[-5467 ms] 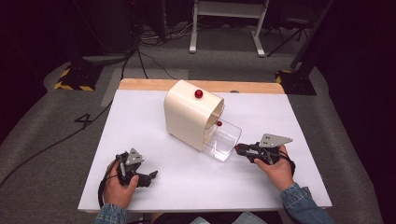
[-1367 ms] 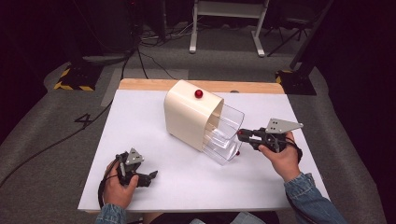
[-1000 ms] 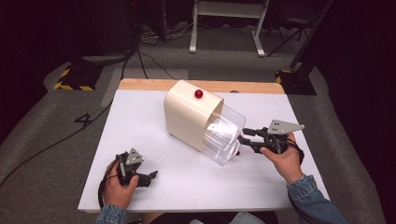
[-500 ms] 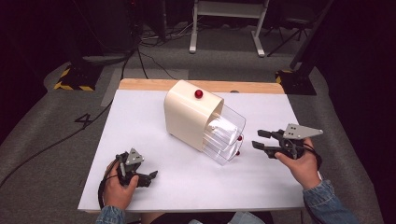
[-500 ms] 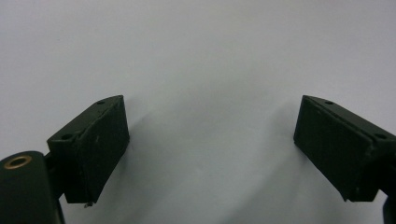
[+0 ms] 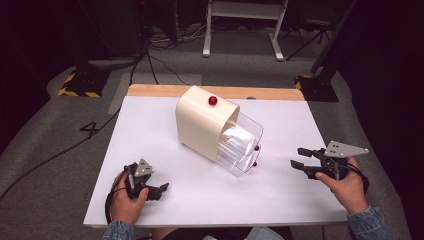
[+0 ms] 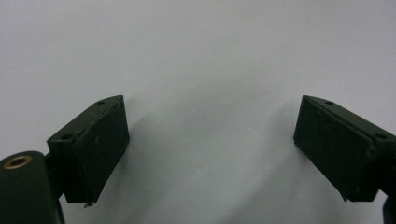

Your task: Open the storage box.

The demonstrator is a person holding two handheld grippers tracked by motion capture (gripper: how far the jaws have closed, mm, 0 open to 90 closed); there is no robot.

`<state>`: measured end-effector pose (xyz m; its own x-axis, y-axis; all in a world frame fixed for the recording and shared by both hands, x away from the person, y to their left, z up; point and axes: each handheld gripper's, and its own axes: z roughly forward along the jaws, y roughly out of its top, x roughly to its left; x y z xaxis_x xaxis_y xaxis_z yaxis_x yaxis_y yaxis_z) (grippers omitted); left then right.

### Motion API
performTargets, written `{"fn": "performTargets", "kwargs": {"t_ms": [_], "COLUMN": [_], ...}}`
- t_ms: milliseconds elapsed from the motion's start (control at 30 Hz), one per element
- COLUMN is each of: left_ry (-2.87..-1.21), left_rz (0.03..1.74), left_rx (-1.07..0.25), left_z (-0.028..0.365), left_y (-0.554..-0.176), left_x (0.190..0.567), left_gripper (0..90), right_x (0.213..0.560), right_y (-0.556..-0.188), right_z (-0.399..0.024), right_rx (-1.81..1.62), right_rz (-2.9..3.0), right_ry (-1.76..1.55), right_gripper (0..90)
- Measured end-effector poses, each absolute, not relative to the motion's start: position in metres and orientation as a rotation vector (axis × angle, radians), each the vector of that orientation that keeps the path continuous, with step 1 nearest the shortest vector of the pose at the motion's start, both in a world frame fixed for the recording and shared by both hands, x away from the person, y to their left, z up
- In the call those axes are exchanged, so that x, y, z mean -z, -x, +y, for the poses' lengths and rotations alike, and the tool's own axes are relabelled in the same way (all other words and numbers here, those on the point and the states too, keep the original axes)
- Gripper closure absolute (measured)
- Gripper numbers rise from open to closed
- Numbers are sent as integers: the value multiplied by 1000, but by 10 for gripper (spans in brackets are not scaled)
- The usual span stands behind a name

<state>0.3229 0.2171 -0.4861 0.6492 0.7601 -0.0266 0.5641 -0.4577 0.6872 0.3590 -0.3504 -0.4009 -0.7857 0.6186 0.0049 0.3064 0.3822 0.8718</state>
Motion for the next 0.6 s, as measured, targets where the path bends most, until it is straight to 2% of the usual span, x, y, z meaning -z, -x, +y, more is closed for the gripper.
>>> {"fn": "performTargets", "kwargs": {"t_ms": [600], "left_ry": [-2190], "left_rz": [1023], "left_rx": [-374], "left_z": [217], "left_y": [-323], "left_x": [486], "left_gripper": [106], "right_x": [453], "right_y": [-359], "right_z": [-378], "right_rx": [-1157], "right_rz": [2465], "right_ry": [-987], "right_gripper": [388]}}
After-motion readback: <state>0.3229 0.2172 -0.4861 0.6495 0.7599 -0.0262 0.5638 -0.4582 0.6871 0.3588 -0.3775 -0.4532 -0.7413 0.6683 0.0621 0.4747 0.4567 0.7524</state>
